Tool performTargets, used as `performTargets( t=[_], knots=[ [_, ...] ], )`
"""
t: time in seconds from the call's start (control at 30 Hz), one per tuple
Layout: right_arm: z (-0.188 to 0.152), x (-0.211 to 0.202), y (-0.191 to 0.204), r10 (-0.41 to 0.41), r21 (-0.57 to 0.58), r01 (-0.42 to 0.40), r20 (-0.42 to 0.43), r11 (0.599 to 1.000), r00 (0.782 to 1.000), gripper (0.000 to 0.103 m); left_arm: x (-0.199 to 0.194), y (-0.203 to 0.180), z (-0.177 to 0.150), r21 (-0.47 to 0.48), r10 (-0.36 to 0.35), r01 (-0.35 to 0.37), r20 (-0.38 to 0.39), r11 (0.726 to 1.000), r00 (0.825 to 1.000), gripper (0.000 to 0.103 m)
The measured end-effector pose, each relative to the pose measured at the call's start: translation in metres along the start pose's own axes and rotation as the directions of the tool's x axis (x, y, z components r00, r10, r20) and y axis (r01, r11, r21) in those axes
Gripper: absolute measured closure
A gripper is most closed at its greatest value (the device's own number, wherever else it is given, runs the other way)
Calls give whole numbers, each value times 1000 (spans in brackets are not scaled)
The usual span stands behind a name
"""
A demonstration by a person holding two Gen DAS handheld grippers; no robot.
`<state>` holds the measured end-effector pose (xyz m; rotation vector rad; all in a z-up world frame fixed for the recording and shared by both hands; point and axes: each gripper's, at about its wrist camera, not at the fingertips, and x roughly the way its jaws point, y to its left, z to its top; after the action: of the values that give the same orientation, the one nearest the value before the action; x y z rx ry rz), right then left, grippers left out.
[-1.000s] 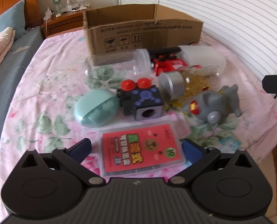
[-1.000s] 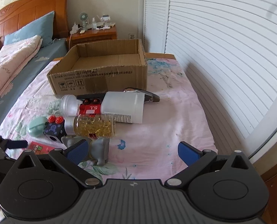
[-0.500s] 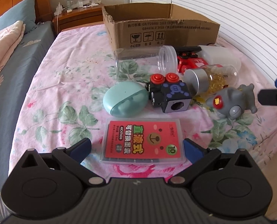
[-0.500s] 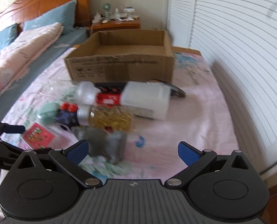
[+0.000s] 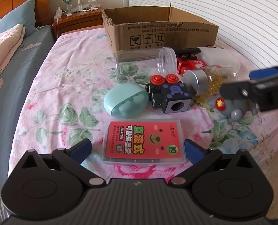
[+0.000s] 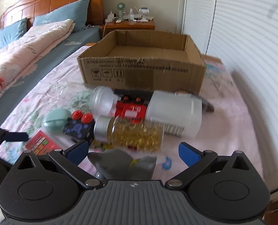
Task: Organize rigid objects
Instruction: 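Grasp gray elephant toy with right tool while left tool grasps red card pack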
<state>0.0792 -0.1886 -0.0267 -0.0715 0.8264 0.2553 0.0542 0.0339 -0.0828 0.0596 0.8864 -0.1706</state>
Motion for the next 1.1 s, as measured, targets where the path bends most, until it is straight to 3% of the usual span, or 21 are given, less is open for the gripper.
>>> performTargets(
  t=[0.3,0.57,0.73,1.1],
  knots=[
    [-35,-11,3,28,-64,-33,-81,997,996,0,0,0,0,3,-4,4,5,1000,1000,0],
    [-45,-1,0,71,-6,-73,-156,997,985,0,0,1,-2,10,-10,10,21,1000,1000,0],
    [-46,4,13,-4,-98,-12,-158,995,987,0,1,1,-1,15,-14,13,24,1000,1000,0],
    [-50,2,12,-2,-90,-8,-114,996,993,0,-2,-8,-1,54,-49,48,17,997,999,5]
  ],
)
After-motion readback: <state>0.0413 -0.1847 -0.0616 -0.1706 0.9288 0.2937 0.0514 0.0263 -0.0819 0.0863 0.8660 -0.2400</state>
